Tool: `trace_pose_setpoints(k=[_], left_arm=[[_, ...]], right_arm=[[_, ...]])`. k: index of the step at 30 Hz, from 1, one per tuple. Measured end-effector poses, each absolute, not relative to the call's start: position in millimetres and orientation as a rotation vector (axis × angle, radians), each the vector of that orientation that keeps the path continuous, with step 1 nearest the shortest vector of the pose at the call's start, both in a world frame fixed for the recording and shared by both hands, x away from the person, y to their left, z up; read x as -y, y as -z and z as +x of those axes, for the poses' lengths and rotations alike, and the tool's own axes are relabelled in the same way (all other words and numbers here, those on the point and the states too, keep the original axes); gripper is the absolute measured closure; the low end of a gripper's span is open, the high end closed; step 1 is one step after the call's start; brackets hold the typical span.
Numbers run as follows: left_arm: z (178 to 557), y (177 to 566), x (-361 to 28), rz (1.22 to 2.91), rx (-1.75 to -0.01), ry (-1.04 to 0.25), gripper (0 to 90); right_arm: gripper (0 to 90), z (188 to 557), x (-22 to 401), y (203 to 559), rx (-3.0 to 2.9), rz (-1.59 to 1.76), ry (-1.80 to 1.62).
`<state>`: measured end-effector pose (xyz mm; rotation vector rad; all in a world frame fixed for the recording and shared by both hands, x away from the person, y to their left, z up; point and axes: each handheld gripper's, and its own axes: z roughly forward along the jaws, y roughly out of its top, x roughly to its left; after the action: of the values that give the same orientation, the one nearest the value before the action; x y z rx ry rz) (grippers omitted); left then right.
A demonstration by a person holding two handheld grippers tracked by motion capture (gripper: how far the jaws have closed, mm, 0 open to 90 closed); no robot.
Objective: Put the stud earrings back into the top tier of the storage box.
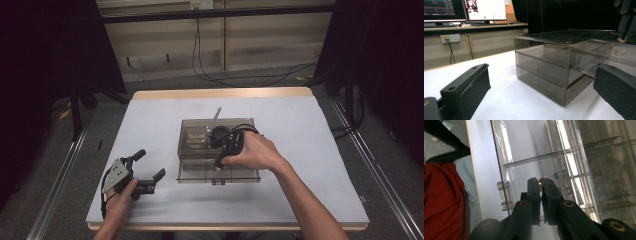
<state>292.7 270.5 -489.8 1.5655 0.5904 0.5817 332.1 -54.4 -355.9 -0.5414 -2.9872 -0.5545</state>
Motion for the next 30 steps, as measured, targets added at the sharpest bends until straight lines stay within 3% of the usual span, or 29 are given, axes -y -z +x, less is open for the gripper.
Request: trace_pose_setpoints(k=[15,30], left_arm=[[292.8,489.9,-270.1,1.562,-0.581,-0.573,0.7],[292.7,490.0,-270.0,1.561,-0.581,-0.572,0.7]], right_arm=[[84.3,338.0,47.7,367.7,3.016,-0.543,0.403],[80.8,334.3,61.2,363.2,2.996,-0.612,0.520]])
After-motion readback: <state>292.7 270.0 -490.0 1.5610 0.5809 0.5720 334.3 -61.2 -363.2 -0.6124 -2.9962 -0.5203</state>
